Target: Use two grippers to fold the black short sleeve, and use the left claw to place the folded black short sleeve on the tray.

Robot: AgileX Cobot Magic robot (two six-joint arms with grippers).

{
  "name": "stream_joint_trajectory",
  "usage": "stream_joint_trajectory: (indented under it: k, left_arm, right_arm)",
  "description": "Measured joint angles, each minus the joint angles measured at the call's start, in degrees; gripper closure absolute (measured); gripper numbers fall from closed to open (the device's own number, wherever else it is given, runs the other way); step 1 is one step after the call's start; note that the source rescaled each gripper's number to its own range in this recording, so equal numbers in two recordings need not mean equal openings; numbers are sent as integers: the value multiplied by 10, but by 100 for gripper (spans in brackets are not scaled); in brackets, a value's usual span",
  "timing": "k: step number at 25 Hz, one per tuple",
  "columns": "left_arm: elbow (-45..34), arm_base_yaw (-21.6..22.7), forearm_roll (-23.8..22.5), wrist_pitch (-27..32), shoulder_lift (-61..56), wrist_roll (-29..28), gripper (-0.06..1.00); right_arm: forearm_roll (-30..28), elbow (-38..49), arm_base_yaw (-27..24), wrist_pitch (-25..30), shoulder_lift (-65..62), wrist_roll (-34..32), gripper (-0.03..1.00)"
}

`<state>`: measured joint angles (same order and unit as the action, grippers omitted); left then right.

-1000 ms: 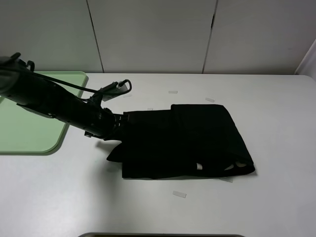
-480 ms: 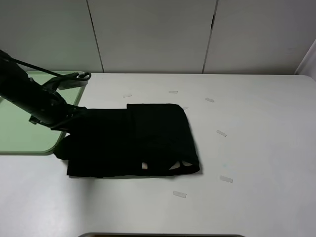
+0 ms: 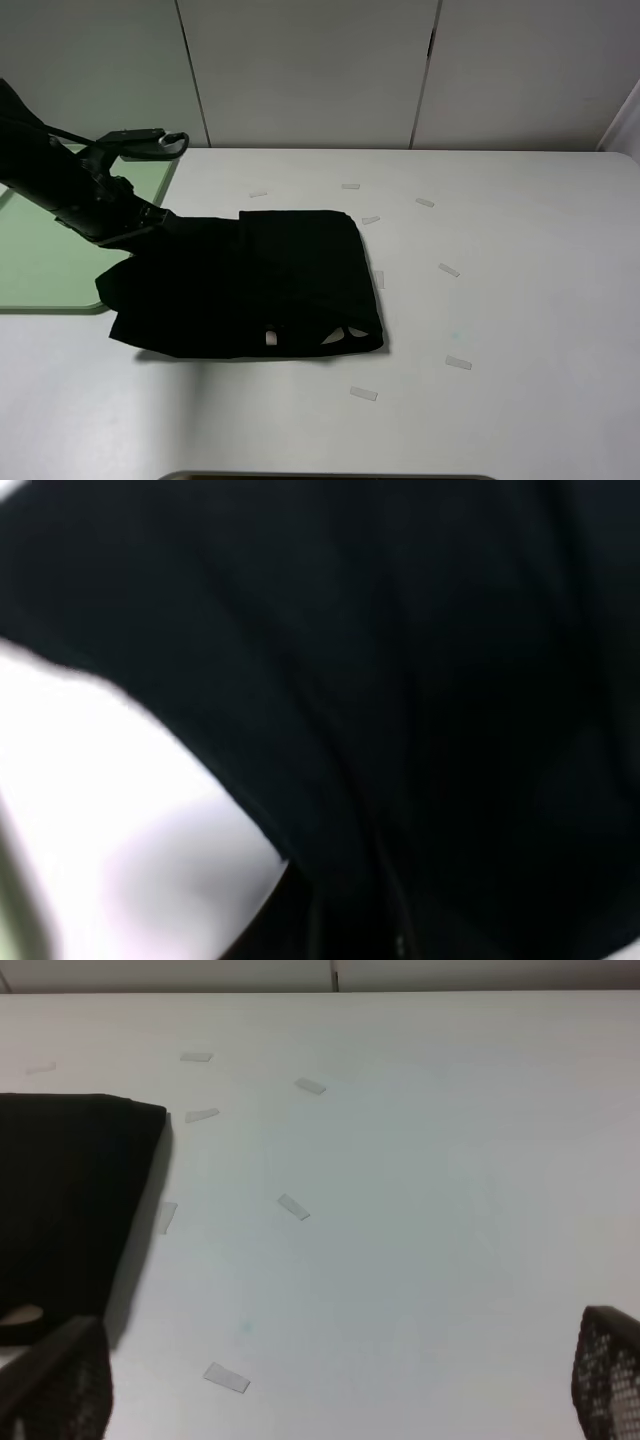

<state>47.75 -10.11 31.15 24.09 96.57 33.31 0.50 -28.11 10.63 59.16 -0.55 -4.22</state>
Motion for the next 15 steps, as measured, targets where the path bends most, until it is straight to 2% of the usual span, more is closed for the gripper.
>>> stream_joint_trajectory:
  k: [4, 9, 15]
  left_arm:
    - [17, -30, 76, 12, 0, 84, 92]
    - [58, -67, 158, 32, 0, 155, 92]
    - [89, -100, 175, 24, 0, 170, 92]
  right_arm:
    - [0, 0, 0, 0, 0, 0, -3]
    - [0, 0, 0, 0, 0, 0, -3]
    - [0, 0, 0, 0, 0, 0, -3]
